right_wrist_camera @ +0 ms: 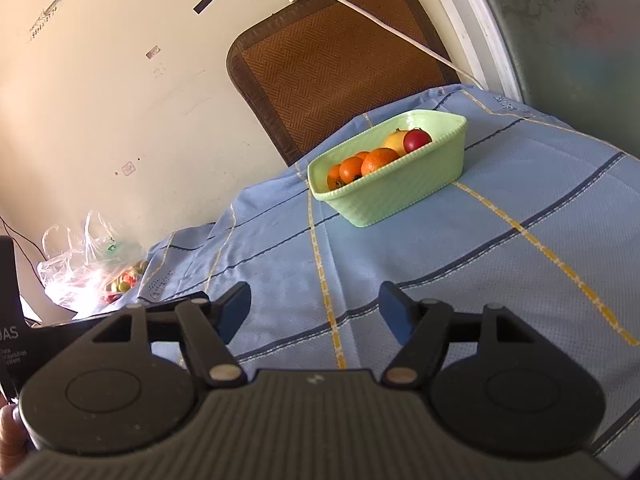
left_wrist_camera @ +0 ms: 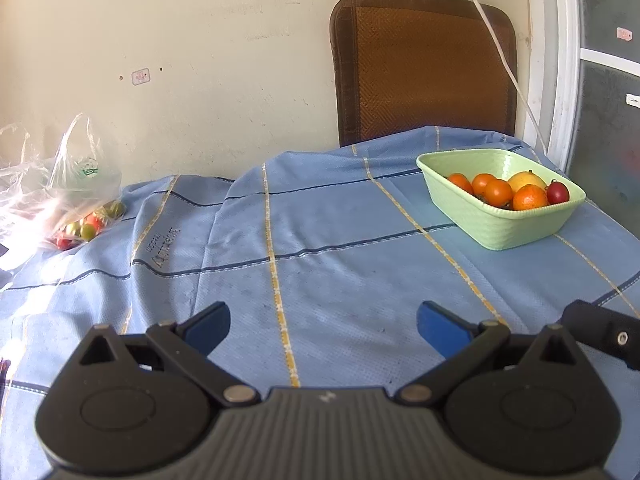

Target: Organize fruits

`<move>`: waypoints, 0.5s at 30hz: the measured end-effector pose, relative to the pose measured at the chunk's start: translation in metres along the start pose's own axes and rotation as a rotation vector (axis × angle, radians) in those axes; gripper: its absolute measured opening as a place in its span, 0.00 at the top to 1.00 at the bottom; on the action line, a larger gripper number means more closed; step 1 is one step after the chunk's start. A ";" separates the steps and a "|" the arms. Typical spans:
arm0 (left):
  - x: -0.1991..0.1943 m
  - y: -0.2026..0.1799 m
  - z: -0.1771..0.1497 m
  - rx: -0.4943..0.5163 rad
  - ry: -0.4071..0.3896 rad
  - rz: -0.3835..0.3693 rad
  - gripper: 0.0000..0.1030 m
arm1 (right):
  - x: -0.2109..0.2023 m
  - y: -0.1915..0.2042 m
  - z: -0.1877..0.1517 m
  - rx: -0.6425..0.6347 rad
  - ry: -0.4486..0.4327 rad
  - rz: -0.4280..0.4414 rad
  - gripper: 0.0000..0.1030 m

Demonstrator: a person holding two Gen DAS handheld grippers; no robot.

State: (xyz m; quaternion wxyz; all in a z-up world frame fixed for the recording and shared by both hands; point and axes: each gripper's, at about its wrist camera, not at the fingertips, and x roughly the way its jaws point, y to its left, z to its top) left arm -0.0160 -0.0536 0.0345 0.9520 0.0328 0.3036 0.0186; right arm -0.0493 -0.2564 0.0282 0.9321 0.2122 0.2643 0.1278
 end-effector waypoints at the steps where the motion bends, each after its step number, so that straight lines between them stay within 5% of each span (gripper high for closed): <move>1: 0.000 0.000 0.000 -0.001 0.000 0.001 0.00 | 0.000 0.000 0.001 0.000 -0.002 0.002 0.29; 15: 0.004 0.006 -0.003 -0.015 0.044 0.001 0.00 | 0.003 -0.004 -0.004 0.025 0.020 0.001 0.28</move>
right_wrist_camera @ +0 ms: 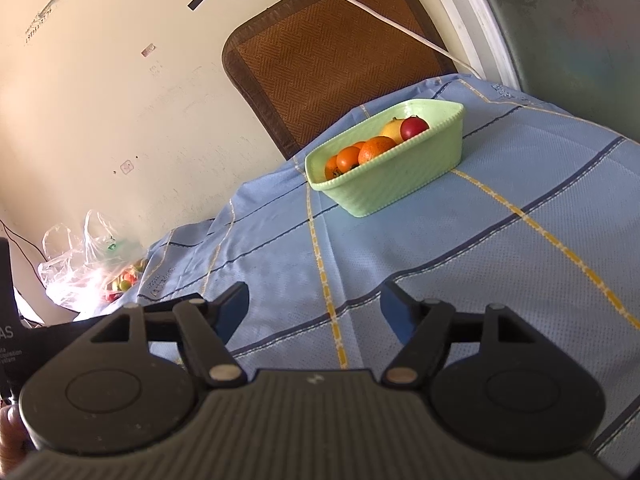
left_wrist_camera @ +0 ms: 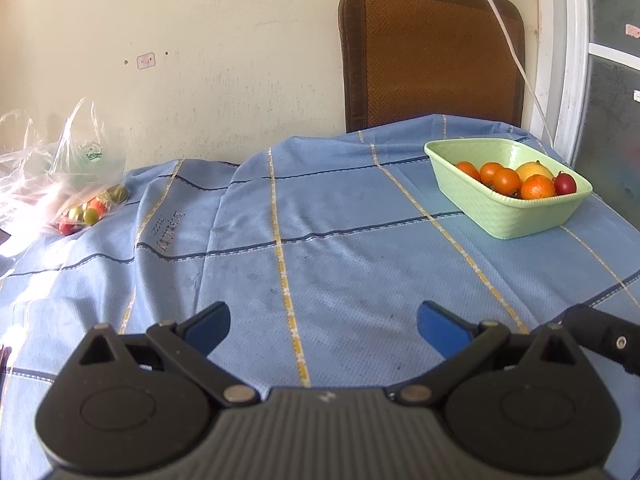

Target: Organize fruits

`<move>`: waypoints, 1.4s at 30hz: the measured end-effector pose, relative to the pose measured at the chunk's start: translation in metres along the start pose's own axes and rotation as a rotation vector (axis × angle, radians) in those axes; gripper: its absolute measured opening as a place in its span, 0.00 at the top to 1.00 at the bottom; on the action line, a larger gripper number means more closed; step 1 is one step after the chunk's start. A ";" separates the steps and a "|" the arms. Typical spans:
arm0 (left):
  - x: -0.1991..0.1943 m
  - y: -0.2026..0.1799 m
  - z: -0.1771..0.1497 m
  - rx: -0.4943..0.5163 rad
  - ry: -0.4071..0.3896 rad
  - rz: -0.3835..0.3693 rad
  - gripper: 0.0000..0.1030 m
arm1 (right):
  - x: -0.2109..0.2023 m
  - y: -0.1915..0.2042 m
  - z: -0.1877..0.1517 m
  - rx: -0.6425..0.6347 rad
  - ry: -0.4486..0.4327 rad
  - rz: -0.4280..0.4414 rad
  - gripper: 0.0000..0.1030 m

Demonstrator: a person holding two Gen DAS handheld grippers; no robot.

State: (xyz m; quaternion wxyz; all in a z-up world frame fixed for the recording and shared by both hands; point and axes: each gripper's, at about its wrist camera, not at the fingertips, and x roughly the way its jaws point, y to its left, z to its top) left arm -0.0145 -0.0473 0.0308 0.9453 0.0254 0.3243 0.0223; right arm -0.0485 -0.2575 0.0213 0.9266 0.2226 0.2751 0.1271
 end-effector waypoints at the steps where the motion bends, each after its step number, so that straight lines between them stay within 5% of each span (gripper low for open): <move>1: 0.000 0.000 0.000 -0.001 0.002 0.000 0.00 | 0.000 0.000 0.000 0.001 0.000 0.000 0.28; 42: 0.012 0.007 -0.003 -0.016 0.055 -0.025 0.00 | 0.011 -0.011 -0.002 0.063 0.040 -0.012 0.26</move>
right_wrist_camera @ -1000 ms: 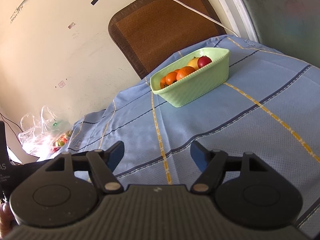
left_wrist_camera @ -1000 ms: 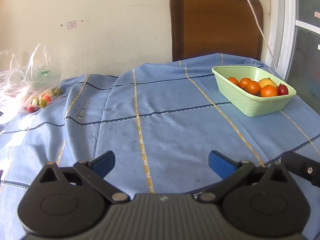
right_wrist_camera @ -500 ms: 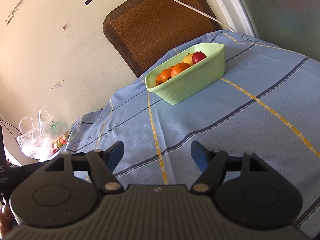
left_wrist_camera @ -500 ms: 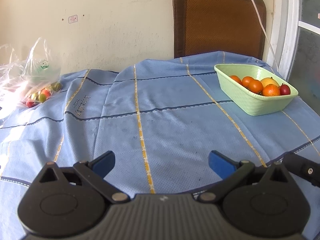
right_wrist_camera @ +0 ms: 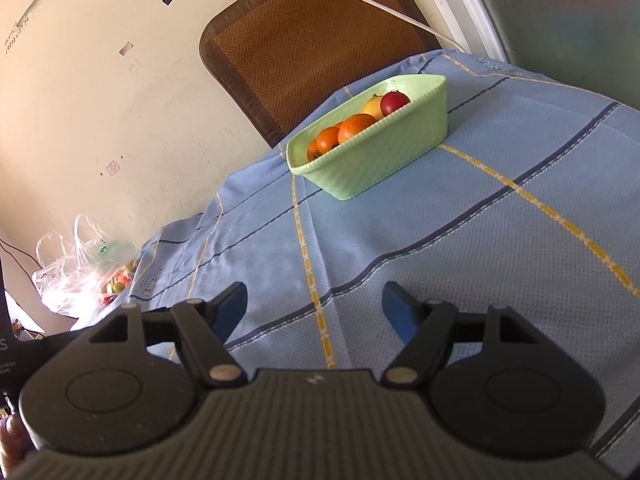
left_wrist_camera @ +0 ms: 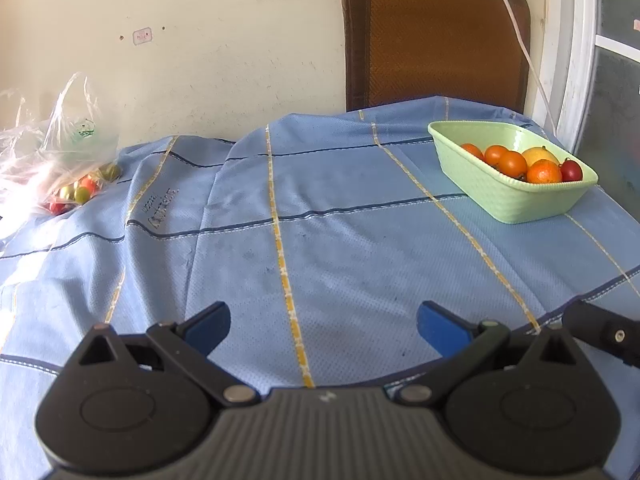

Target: Organize fruits

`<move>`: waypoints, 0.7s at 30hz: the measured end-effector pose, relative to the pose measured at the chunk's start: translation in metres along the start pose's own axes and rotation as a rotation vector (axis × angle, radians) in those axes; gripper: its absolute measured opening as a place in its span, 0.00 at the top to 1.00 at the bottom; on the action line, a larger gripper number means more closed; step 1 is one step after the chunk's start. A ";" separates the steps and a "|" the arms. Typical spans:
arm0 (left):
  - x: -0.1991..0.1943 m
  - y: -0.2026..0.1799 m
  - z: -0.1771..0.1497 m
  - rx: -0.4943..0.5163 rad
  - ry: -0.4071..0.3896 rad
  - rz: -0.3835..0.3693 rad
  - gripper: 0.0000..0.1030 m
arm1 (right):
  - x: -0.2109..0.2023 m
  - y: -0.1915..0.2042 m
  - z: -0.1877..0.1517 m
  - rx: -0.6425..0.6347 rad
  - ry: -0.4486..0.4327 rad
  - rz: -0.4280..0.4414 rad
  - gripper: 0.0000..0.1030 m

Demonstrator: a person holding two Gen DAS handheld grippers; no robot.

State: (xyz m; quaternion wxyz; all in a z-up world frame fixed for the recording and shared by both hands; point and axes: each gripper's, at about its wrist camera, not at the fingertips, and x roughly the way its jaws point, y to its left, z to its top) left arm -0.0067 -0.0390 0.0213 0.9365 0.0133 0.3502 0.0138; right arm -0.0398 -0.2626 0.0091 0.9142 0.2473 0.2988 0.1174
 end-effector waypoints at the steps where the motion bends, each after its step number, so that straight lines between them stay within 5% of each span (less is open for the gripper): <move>1: 0.000 0.000 0.000 0.001 0.000 0.001 0.00 | 0.000 0.000 0.000 -0.001 -0.001 0.000 0.26; 21: 0.001 -0.007 -0.002 0.035 -0.001 0.035 0.00 | -0.001 -0.003 0.001 0.013 -0.002 -0.002 0.25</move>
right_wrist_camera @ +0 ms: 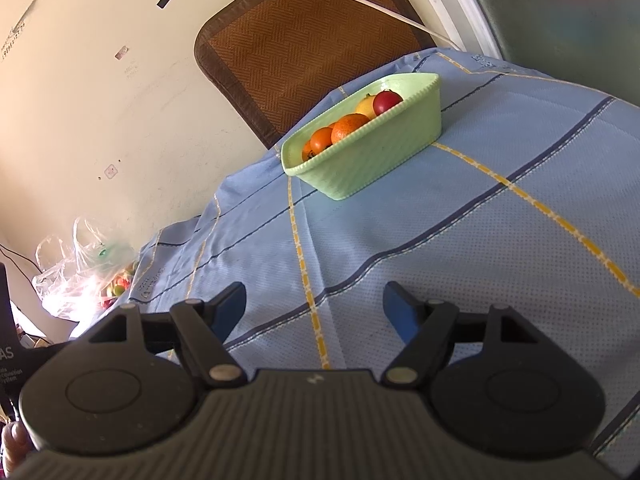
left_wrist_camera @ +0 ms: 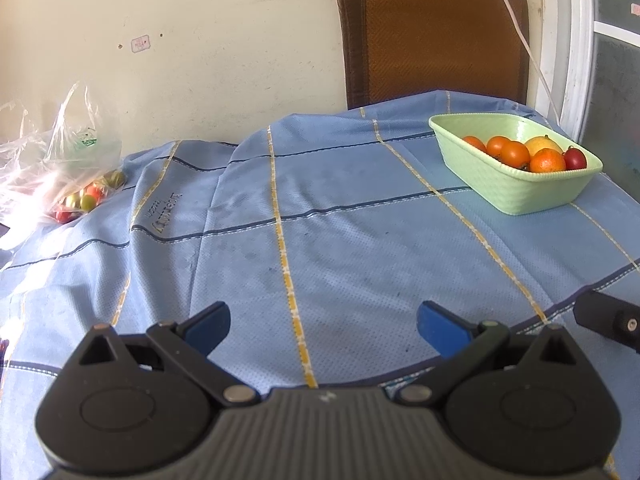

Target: Organize fruits

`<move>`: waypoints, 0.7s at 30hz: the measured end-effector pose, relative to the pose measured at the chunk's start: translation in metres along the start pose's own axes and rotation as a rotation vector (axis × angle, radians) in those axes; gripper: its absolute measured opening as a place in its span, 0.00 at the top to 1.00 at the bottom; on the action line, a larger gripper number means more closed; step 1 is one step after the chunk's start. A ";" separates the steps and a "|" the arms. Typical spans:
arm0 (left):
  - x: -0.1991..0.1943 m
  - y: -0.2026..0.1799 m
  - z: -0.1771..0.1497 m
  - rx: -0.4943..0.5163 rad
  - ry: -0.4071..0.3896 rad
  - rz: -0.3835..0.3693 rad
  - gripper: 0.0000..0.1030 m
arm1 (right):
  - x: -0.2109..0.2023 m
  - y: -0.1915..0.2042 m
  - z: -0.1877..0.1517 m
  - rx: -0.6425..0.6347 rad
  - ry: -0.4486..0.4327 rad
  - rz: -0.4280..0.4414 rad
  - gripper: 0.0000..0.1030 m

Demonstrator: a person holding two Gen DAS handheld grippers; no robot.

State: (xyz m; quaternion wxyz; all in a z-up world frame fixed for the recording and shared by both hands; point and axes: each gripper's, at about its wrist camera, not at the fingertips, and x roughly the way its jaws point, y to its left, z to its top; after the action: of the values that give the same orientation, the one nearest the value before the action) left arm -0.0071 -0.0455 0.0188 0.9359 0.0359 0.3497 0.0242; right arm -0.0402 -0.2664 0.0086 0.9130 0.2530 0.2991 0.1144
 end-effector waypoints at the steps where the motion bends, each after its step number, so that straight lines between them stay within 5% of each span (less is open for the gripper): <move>1: 0.000 0.000 0.000 0.001 -0.001 0.000 0.00 | 0.000 0.000 0.000 0.000 0.000 0.000 0.25; 21: -0.007 -0.002 0.000 0.023 -0.027 -0.025 0.00 | 0.000 -0.001 -0.001 0.004 0.000 0.001 0.24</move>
State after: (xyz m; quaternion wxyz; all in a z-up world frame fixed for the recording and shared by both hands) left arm -0.0123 -0.0483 0.0229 0.9402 0.0425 0.3378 0.0079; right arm -0.0406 -0.2674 0.0076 0.9123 0.2549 0.2993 0.1145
